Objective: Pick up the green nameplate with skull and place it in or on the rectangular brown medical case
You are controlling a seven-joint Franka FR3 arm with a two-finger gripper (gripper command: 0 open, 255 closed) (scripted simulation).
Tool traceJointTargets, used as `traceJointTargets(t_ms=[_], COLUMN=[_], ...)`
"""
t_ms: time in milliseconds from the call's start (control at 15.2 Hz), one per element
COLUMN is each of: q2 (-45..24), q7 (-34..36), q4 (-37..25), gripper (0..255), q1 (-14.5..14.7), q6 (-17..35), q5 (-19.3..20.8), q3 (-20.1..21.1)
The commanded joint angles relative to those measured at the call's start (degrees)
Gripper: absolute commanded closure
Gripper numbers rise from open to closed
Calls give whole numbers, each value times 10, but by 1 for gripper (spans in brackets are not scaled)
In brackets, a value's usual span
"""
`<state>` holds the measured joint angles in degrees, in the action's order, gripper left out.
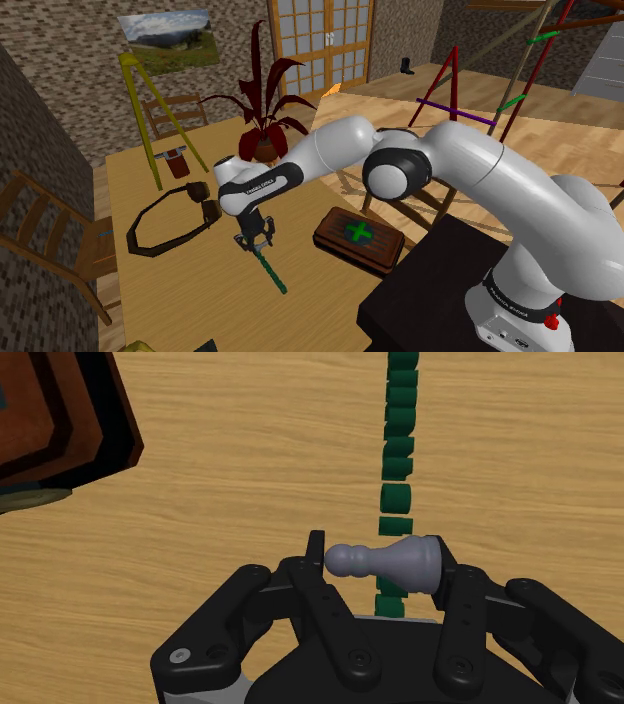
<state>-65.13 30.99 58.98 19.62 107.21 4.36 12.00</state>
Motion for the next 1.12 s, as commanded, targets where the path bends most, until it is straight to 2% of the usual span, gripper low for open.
traceJointTargets(t_ms=[0, 1056], q2=[14, 94], q7=[1, 6], q4=[8, 28], gripper=[255, 255], q1=[-1, -8], q6=[-5, -66], q5=[-1, -8], q3=[1, 9])
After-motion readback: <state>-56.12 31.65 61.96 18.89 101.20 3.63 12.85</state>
